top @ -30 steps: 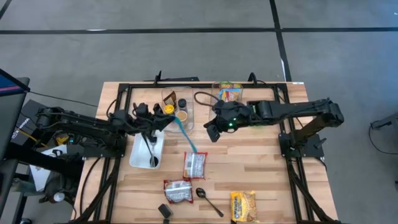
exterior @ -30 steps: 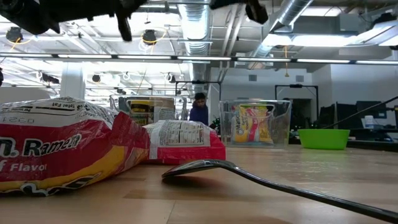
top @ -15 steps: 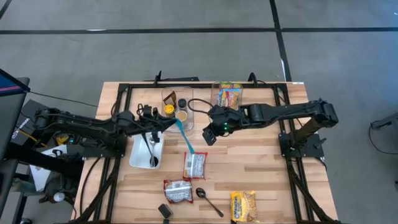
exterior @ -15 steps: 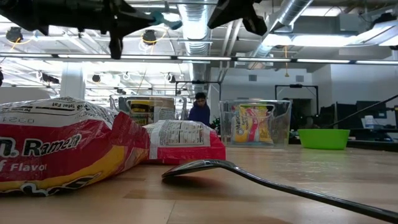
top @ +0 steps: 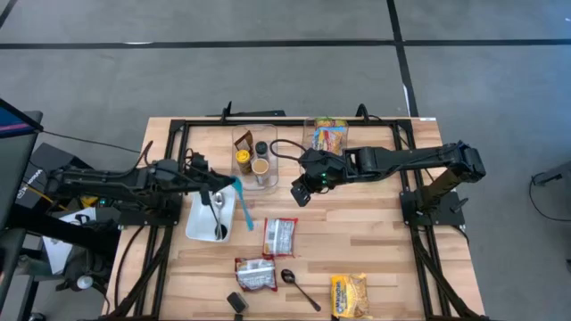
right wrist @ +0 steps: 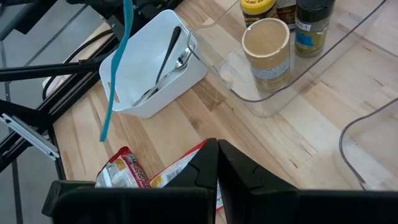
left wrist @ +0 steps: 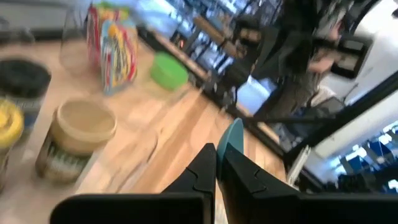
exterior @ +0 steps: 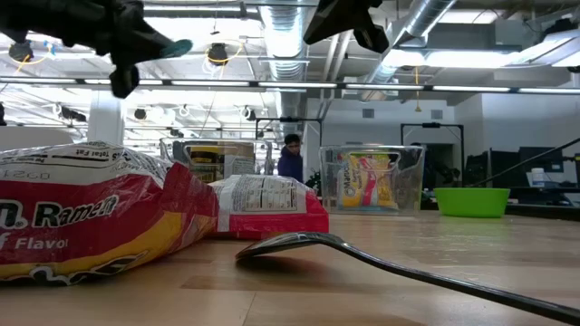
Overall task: Pick & Place Food Item
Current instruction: Put the blue baby spoon into the white bin
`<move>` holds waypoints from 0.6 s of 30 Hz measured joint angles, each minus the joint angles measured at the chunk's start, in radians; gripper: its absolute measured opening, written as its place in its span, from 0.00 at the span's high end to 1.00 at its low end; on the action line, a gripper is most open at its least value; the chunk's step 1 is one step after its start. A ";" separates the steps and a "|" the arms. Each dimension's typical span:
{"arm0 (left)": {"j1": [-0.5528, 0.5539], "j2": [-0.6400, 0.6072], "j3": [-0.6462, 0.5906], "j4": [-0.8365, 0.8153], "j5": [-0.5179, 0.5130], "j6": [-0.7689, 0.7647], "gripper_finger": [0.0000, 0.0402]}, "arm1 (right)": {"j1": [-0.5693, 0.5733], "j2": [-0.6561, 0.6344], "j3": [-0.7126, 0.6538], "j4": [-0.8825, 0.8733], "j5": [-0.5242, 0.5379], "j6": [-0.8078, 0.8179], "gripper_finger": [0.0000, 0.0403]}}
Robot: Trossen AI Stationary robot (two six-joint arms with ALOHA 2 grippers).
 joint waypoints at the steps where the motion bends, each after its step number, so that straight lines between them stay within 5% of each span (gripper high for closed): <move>1: 0.000 -0.017 0.000 -0.038 0.010 -0.007 0.99 | 0.000 0.000 0.000 0.000 0.000 0.000 0.99; 18: 0.000 -0.113 0.085 -0.496 0.042 -0.065 0.99 | 0.002 0.000 0.000 0.001 0.000 -0.009 0.99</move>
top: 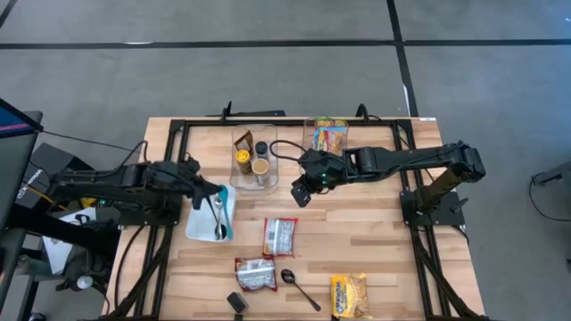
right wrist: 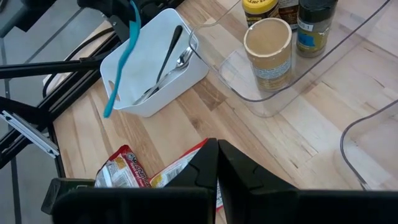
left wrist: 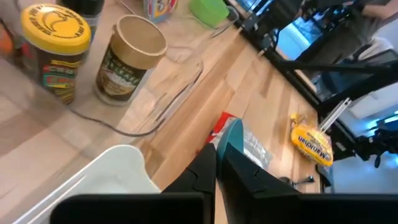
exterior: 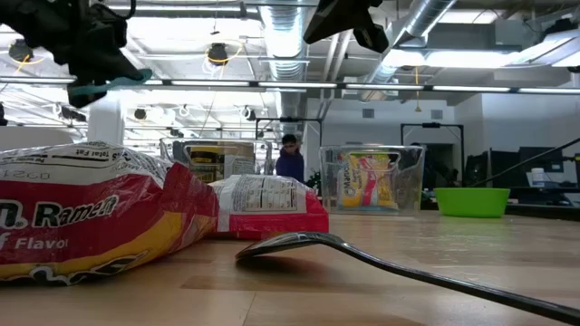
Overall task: Pick & Place Food Item
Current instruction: Put the blue baby spoon into the white bin
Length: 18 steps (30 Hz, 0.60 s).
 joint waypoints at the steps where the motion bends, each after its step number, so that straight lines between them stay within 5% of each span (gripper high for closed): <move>1: 0.000 0.001 0.016 -0.030 0.000 0.002 0.99 | 0.000 0.000 0.000 0.000 0.000 -0.002 0.99; 18: 0.000 0.002 0.064 -0.355 -0.178 -0.141 0.99 | 0.007 0.000 0.000 0.001 0.001 -0.002 0.99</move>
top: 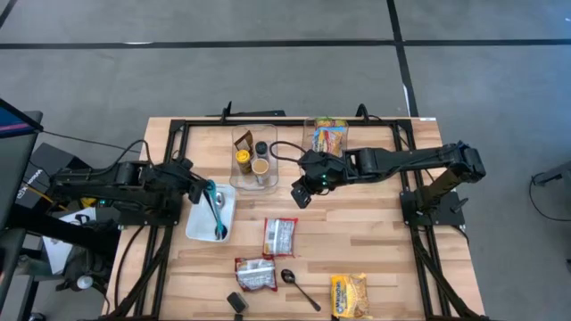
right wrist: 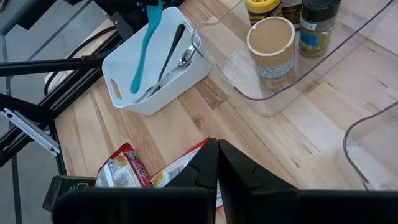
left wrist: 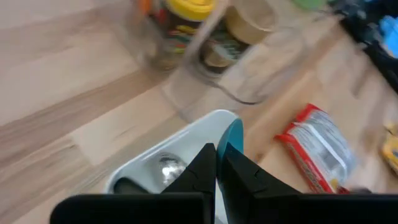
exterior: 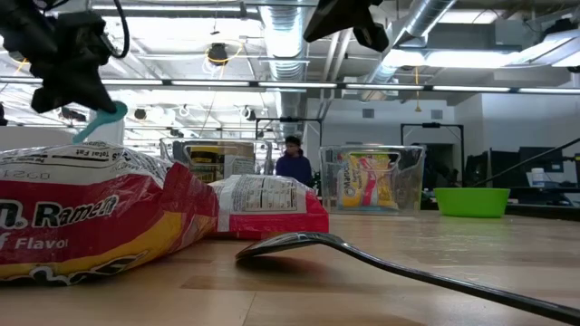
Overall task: Pick & Place Food Item
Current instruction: Put the blue baby spoon into the white bin
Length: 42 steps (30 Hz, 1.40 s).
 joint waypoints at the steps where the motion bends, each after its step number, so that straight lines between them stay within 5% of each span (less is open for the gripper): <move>1: 0.000 0.000 0.000 -0.014 -0.010 -0.019 0.99 | 0.000 0.000 0.000 0.000 0.000 0.000 0.99; 13: 0.000 0.014 -0.046 -0.090 -0.010 -0.191 0.99 | 0.000 0.000 0.000 0.001 0.003 0.000 0.99; 42: 0.000 0.096 -0.101 -0.042 0.006 -0.193 0.94 | 0.000 0.000 0.000 -0.001 0.003 -0.013 0.99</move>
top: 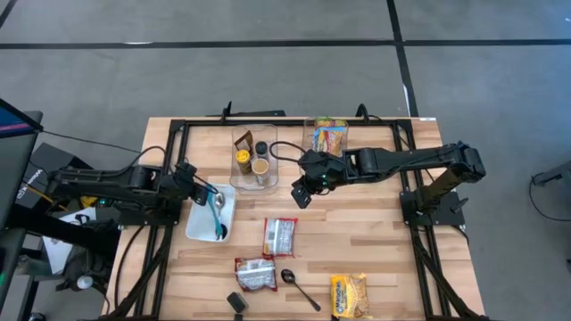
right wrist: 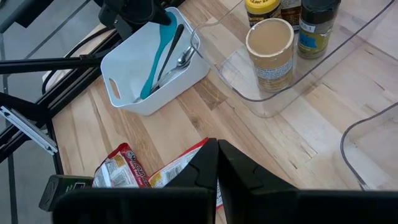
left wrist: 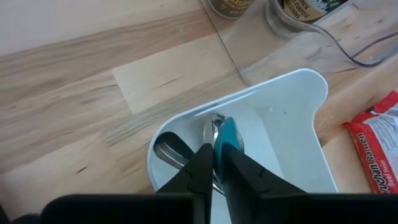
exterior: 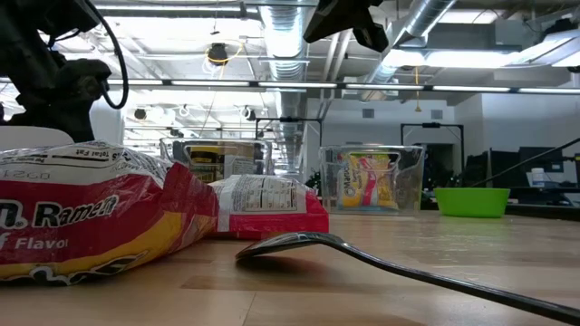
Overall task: Pick & Place Food Item
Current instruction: Put the blue baby spoon into the white bin, then put the red noodle pack into the right transparent bin
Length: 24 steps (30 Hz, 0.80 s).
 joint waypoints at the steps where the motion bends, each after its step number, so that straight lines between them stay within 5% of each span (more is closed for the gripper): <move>1: 0.000 0.003 0.000 0.000 0.000 0.000 0.92 | 0.000 0.000 0.000 0.000 0.000 -0.001 0.99; 14: 0.000 0.003 0.000 0.003 0.015 0.003 0.78 | 0.000 0.000 0.000 0.000 0.000 -0.002 0.99; 24: 0.000 0.003 0.000 0.114 0.016 0.008 0.79 | 0.000 0.000 0.000 0.000 0.000 -0.003 0.99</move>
